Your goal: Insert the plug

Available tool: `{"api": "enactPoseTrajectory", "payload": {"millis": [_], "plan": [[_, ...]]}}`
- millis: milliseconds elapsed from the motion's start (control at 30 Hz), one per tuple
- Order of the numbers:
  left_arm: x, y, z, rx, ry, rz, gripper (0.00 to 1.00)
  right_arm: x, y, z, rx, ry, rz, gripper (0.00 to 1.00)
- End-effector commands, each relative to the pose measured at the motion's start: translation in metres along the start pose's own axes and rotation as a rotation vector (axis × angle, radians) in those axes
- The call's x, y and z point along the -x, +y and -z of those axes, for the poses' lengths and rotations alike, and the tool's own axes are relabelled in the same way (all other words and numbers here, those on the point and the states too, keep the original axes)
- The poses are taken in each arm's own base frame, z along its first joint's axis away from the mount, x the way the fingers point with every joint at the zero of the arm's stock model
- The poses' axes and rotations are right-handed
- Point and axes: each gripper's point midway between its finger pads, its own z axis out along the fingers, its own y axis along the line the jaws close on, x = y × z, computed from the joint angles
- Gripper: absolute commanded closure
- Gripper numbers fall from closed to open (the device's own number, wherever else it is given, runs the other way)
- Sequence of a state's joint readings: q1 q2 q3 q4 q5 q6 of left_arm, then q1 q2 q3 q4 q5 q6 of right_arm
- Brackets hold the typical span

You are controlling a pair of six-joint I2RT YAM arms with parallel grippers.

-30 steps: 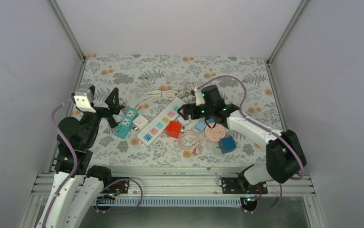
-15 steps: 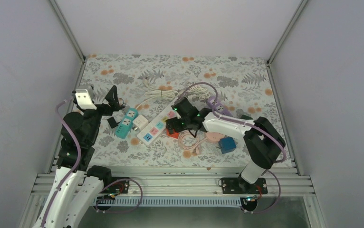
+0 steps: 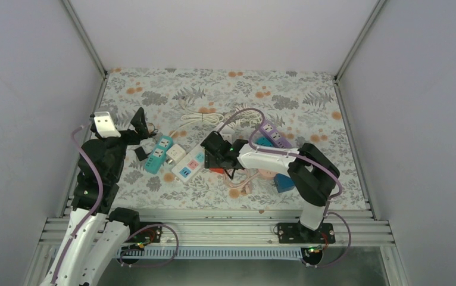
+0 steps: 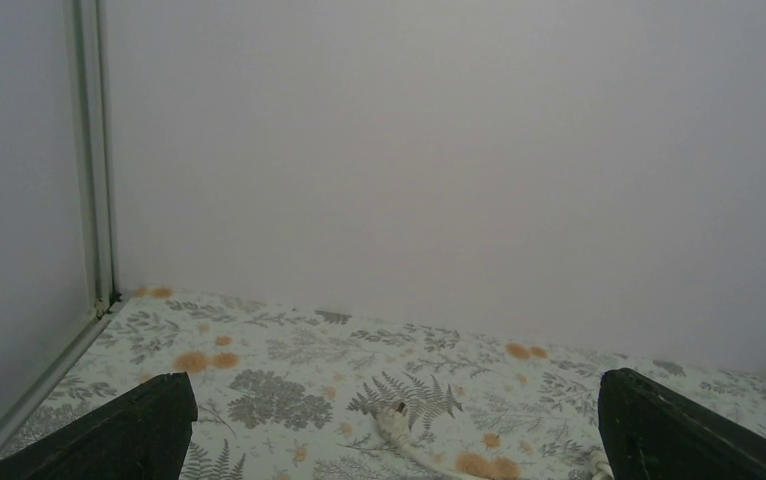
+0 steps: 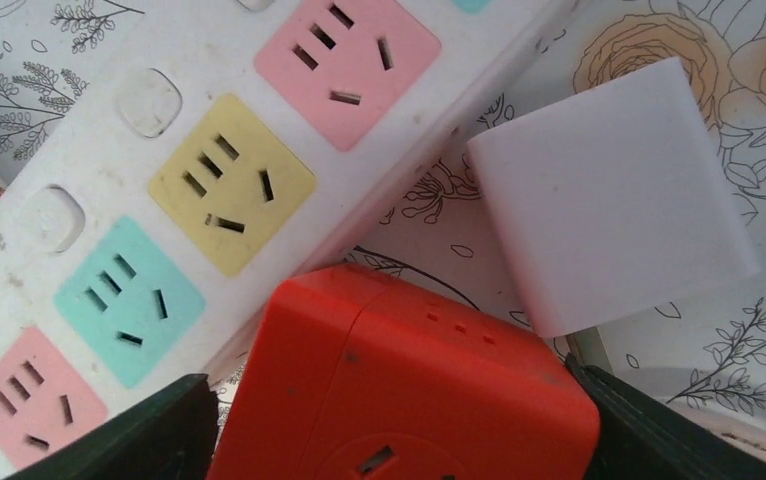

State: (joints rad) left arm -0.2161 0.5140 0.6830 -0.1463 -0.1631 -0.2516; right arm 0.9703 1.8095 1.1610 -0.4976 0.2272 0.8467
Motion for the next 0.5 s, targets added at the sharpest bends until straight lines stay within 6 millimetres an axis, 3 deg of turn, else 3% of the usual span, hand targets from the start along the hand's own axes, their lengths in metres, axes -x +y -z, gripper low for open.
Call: {"api": "enactPoseTrajectory", "payload": {"millis": [0,133,333,467], "plan": [[-0.001,0.002,0.0,0.009,-0.005,0.009,0.0,0.008,-0.006,0.008,-0.05,-0.068,-0.106,0.22],[-0.002,0.003,0.0,0.013,0.001,0.013,0.0,0.012,0.002,0.014,-0.017,-0.08,-0.121,0.32],[-0.022,-0.054,-0.005,-0.309,0.113,-0.055,0.0,0.029,0.013,0.042,0.092,-0.152,-0.141,0.34],[-0.047,-0.079,-0.012,-0.453,0.245,-0.033,0.0,0.051,0.032,0.086,0.277,-0.253,-0.14,0.35]]}}
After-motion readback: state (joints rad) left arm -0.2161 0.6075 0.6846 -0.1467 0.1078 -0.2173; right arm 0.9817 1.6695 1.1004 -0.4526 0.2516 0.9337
